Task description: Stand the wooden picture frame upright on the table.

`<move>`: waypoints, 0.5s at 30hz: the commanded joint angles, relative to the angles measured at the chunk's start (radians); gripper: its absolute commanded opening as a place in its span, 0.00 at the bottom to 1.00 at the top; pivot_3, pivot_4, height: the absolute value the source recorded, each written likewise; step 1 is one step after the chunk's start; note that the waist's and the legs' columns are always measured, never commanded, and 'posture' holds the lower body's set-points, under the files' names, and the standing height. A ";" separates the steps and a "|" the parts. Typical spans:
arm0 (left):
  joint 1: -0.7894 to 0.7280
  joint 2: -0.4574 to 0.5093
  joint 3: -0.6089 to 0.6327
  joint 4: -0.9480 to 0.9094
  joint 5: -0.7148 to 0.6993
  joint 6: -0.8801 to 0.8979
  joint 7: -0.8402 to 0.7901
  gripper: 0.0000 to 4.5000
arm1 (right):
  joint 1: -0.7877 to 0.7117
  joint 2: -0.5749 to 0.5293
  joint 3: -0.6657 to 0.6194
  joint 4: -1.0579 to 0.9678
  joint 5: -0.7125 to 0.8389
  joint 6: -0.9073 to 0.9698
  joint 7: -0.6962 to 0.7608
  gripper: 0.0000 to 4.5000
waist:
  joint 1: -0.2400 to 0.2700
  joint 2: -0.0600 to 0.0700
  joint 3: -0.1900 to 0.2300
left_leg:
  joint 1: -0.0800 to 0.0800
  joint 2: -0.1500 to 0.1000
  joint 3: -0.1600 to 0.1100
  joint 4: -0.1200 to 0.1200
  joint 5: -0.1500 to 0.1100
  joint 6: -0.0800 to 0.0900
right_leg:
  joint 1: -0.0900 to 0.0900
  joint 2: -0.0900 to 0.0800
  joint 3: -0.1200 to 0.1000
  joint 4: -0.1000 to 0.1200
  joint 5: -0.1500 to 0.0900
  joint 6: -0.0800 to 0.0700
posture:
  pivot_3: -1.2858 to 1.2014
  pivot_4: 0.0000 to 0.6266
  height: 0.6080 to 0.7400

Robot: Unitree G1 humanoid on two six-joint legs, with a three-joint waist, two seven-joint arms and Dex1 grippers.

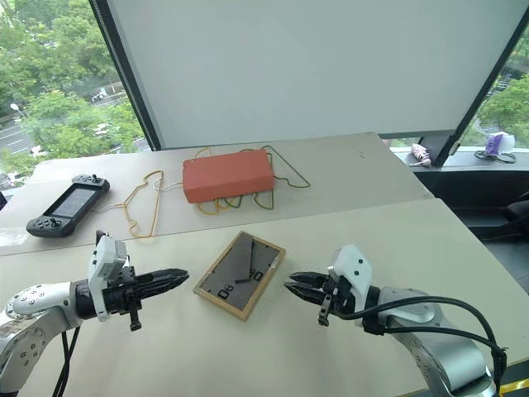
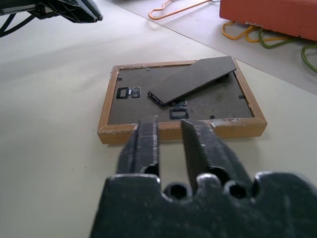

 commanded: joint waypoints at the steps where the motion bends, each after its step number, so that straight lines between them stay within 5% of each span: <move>1: -0.009 0.010 -0.012 0.017 0.049 -0.057 -0.016 0.48 | 0.007 -0.011 -0.001 -0.030 -0.025 -0.040 0.008 0.59 | 0.000 0.000 0.000 | 0.000 0.000 0.000 0.000 0.000 0.000 | 0.000 0.000 0.000 0.000 0.000 0.000 | 0.52 0.24 1.00; 6: -0.044 0.053 -0.073 0.137 0.216 -0.251 -0.091 0.86 | 0.035 -0.064 0.056 -0.017 -0.165 -0.130 0.027 0.96 | 0.001 0.000 0.000 | 0.000 0.000 0.000 0.000 0.000 0.000 | 0.000 0.000 0.000 0.000 0.000 0.000 | 0.52 0.24 1.00; 8: -0.080 0.067 -0.106 0.228 0.291 -0.360 -0.126 0.99 | 0.036 -0.075 0.073 -0.006 -0.226 -0.173 0.021 1.00 | 0.002 0.000 0.000 | 0.000 0.000 0.000 0.000 0.000 0.000 | 0.000 0.000 0.000 0.000 0.000 0.000 | 0.52 0.24 1.00; 11: -0.162 0.066 -0.139 0.348 0.337 -0.447 -0.165 0.99 | 0.028 -0.060 0.078 0.013 -0.298 -0.212 -0.025 1.00 | 0.001 0.000 0.000 | -0.001 0.000 0.000 0.000 0.000 0.000 | 0.001 0.000 0.000 0.000 0.000 0.000 | 0.52 0.24 1.00; 15: -0.225 0.035 -0.128 0.364 0.253 -0.344 -0.173 0.99 | 0.045 -0.031 0.062 0.000 -0.288 -0.177 -0.052 1.00 | 0.000 0.000 0.000 | 0.000 0.000 0.000 0.001 0.000 -0.001 | 0.000 0.000 0.000 0.000 0.000 0.000 | 0.52 0.24 1.00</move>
